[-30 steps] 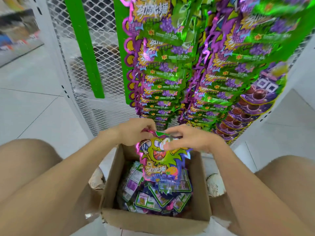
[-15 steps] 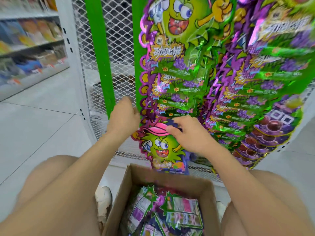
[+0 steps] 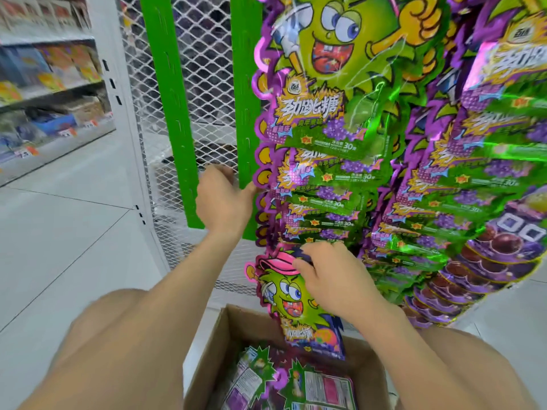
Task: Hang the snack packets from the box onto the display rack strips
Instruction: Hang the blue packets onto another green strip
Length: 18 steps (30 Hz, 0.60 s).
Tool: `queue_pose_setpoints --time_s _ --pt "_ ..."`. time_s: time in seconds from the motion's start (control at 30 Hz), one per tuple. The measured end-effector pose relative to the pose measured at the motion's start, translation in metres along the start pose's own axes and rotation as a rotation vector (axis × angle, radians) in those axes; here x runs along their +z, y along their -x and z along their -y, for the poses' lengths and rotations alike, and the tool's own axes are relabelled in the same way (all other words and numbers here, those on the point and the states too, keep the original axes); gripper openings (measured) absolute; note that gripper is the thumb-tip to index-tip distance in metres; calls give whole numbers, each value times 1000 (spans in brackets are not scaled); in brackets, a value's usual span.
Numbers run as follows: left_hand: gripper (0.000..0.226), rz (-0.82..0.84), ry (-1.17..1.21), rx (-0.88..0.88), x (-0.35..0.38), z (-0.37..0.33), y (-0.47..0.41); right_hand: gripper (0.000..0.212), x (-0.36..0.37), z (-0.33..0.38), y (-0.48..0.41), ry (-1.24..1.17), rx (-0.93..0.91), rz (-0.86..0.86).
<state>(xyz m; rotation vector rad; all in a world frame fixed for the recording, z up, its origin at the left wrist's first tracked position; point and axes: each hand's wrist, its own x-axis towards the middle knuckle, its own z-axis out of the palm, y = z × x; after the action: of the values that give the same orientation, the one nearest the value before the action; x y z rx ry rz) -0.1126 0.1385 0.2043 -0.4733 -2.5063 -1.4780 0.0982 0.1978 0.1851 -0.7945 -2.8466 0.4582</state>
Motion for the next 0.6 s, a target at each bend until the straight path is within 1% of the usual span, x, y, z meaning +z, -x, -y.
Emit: queue_pose_setpoints --time_s 0.07,0.13,0.2,0.27,0.33,0.43,0.53,0.6 --pt "52 -14 13 15 1 3 1 43 2 -1 0 4 -8 -11" --pt "51 0 45 33 0 8 0 42 1 -1 0 -24 -8 -9" --pt "50 43 61 56 -5 14 -3 37 2 0 0 -100 -3 27" --pt "47 118 14 76 -14 24 -7 36 4 1 0 -174 -6 86" --pt "44 261 -91 92 -29 36 -10 36 6 5 1 -223 -44 137" --pt "39 506 -237 117 -56 55 -5 28 15 13 -2 -319 -83 167" --pt "44 738 -195 19 -79 65 13 38 26 24 -2 -350 -158 157" --pt "50 834 -196 -12 -89 68 26 37 32 34 0 -399 -179 160"
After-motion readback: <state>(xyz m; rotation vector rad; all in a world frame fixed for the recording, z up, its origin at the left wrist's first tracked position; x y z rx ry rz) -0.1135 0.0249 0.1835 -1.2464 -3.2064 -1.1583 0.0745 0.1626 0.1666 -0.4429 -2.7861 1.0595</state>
